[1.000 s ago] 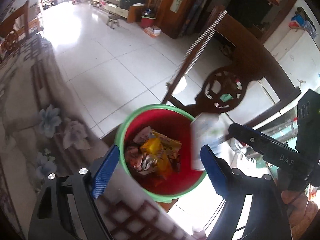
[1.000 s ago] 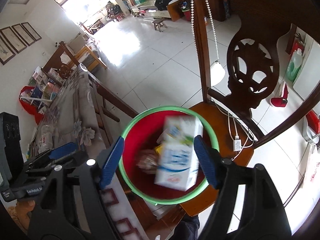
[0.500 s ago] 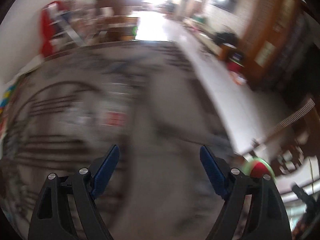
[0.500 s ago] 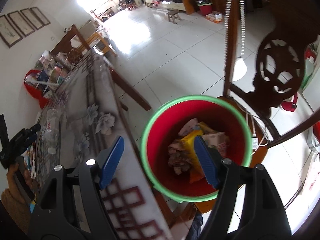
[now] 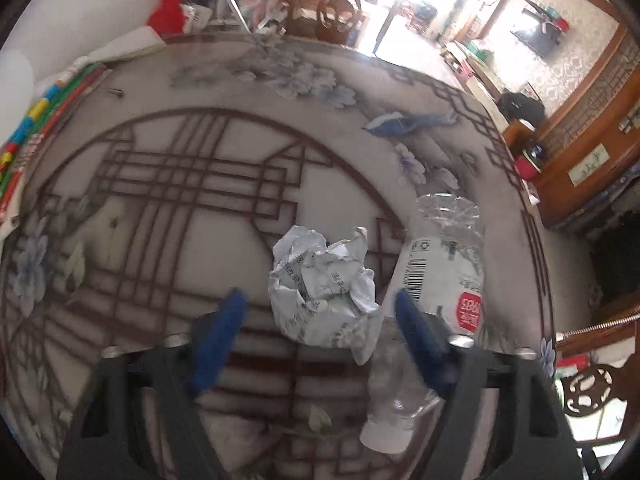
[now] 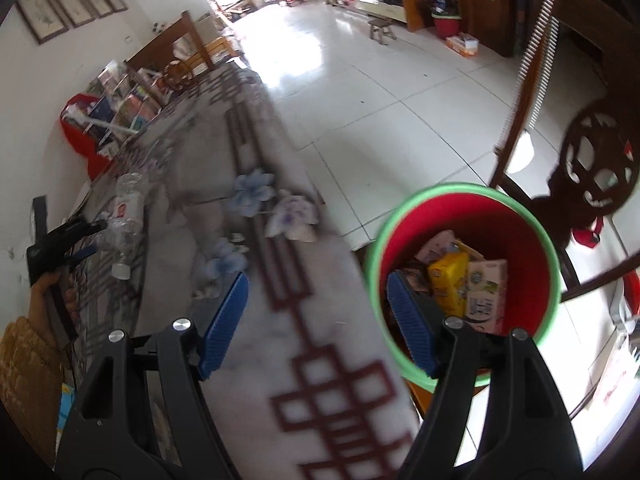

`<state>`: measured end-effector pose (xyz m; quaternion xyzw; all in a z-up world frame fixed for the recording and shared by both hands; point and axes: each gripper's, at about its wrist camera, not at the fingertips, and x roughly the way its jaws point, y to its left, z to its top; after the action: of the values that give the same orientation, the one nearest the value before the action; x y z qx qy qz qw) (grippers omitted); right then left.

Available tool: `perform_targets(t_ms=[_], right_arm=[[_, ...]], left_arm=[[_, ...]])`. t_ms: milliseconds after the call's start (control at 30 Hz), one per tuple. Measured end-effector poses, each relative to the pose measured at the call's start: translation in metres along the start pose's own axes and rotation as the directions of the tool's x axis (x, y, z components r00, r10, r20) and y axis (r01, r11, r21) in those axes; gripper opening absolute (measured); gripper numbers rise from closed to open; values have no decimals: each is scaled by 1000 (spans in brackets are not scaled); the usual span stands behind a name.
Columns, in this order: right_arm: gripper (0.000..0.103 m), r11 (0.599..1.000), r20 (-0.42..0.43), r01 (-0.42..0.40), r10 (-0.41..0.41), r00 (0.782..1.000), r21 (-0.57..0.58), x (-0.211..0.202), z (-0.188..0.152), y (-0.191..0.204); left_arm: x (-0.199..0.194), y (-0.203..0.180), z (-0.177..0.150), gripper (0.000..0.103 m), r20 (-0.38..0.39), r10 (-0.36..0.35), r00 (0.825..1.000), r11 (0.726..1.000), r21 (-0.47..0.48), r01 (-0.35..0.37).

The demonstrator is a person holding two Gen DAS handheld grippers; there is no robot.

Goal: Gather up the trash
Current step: 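Grasp the crumpled white paper with the left gripper while the right gripper grasps the clear water bottle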

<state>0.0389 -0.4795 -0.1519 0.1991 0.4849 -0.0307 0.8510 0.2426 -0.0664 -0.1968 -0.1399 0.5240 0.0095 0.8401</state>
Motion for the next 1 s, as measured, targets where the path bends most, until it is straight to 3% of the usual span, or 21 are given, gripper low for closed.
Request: perform_targets(t_ms=[67, 233, 400, 533, 800, 1000], right_arm=[[70, 999, 2, -13, 13, 1000, -43, 5, 3, 27], [70, 986, -21, -74, 71, 997, -151, 26, 10, 98], [70, 961, -79, -146, 131, 988, -233, 66, 18, 169], [70, 938, -110, -155, 127, 986, -309, 106, 29, 227], [71, 929, -163, -148, 98, 982, -338, 172, 49, 287], [71, 933, -173, -131, 76, 982, -334, 196, 54, 304]], left_arm=[[0, 1, 0, 48, -12, -38, 999, 999, 11, 38], [-15, 13, -16, 47, -24, -94, 995, 990, 101, 96], [-41, 33, -62, 47, -61, -108, 992, 975, 189, 118], [-63, 47, -98, 47, -84, -88, 993, 961, 256, 107], [-81, 88, -126, 47, -94, -108, 990, 975, 183, 124], [-85, 104, -122, 48, -77, -98, 992, 980, 164, 110]])
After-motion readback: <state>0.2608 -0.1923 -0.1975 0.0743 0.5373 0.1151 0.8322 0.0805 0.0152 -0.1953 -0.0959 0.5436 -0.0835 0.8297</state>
